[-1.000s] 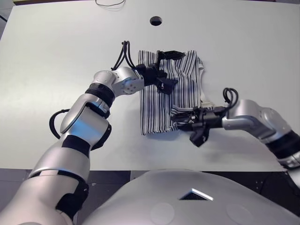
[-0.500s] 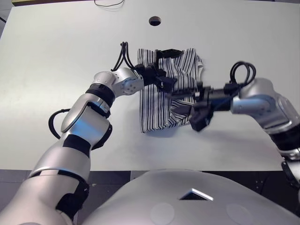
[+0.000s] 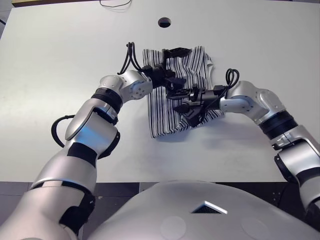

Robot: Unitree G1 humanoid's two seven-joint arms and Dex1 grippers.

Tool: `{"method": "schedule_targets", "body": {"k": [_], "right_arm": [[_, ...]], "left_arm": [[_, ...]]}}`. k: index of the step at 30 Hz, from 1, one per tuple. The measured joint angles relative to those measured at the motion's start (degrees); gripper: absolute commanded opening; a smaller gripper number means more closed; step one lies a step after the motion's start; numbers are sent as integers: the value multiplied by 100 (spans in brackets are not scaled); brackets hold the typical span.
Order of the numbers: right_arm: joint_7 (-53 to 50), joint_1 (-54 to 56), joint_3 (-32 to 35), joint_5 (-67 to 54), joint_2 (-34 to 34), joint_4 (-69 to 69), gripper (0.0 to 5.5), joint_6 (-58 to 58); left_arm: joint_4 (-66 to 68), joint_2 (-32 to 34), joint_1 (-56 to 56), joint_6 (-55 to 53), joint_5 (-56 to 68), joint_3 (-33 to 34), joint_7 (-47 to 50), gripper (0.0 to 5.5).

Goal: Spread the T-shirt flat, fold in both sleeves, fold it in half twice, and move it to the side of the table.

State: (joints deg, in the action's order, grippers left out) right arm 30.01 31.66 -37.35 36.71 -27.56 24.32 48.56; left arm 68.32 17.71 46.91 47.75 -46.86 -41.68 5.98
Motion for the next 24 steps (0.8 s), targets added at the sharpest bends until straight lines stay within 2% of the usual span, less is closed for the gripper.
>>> {"method": "schedule_targets", "body": {"k": [2,8,12,17,20,24], "right_arm": [[148,-35,8,-25,-102,-162,279,-8],[1422,-1307,469,-687,-2113,-2263,279,-401],[1803,-2012,937,-965,-2717,-3865,279,-830],[2128,-2684,1011,-1437,-2891,-4855,279,-1162],[2167,-2712,1082,-1803,-2801,-5014,279,-1330],[1579,-1292,1444,-1684,-2103,-3032,279,-1387]], "left_arm": [[-10,-3,-6,20,48,-35,0,547],[-27,120,-53,252,112,-92,4,547],[-55,180,-88,276,135,-105,9,547],[-69,227,-117,280,160,-112,35,547],[-69,283,-146,289,168,-112,74,547],[-126,371,-185,415,225,-93,161,547]]}}
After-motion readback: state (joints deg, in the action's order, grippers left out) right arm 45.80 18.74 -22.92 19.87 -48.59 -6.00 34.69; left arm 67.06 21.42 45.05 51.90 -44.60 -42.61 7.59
